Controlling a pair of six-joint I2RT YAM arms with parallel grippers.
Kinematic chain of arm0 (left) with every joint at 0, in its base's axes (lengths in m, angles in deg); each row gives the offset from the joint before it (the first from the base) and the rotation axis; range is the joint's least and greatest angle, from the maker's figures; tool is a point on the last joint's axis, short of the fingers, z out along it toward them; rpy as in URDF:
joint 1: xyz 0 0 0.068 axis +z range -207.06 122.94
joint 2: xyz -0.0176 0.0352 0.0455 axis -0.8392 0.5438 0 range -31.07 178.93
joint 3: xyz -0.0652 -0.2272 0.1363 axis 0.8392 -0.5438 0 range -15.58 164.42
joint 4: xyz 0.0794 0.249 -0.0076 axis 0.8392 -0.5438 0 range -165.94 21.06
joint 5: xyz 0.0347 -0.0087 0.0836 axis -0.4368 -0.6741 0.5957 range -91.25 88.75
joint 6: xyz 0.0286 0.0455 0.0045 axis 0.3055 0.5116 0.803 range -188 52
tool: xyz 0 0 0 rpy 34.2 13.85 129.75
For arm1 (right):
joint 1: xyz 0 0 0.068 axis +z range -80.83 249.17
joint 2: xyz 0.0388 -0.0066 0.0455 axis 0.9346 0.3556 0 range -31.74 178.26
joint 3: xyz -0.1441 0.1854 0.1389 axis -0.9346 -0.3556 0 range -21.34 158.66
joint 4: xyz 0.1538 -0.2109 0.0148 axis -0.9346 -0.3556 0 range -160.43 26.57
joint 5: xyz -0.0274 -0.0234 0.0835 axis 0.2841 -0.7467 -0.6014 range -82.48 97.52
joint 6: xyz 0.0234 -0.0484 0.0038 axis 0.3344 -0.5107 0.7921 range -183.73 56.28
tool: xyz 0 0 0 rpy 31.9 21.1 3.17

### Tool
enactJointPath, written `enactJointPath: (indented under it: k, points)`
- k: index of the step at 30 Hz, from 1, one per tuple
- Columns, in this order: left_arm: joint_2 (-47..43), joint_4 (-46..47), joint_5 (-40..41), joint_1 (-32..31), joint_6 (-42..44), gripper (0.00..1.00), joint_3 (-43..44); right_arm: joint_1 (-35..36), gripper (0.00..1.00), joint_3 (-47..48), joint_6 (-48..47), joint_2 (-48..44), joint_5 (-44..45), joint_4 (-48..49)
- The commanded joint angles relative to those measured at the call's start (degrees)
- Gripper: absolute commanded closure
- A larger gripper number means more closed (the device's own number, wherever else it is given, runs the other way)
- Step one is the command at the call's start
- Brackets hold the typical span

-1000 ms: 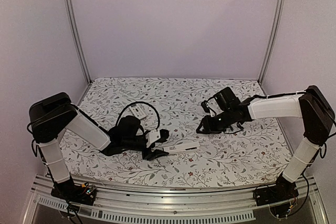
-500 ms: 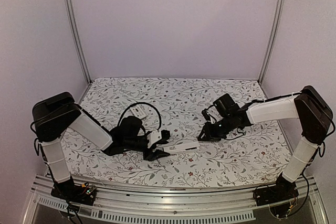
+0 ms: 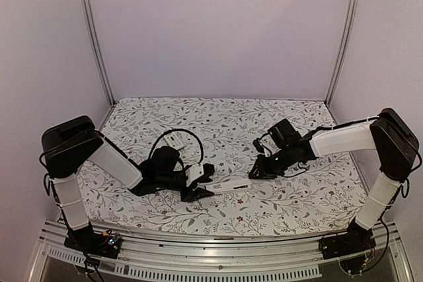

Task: Load the batteries into the remote control
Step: Adjust the battery cover on the remote control without the battery cover.

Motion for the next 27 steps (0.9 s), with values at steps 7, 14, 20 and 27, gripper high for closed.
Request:
enactJointPath:
  k: [7, 14, 20, 27]
  points:
    - [1.4, -1.1, 0.2, 0.6, -0.7, 0.5, 0.8, 1.2, 0.84, -0.1, 0.1, 2.1, -0.6, -0.4]
    - [1.8, -1.5, 0.4, 0.6, -0.9, 0.53, 1.2, 1.2, 0.88, -0.1, 0.2, 1.5, -0.1, -0.8]
    - [1.6, -1.4, 0.4, 0.6, -0.9, 0.53, 1.0, 1.4, 0.89, -0.3, 0.2, 1.2, -0.2, -0.8]
    - [0.5, -1.3, -0.9, 0.5, -1.1, 0.54, 0.7, 1.4, 0.88, 0.4, -0.5, 0.9, -0.4, -1.2]
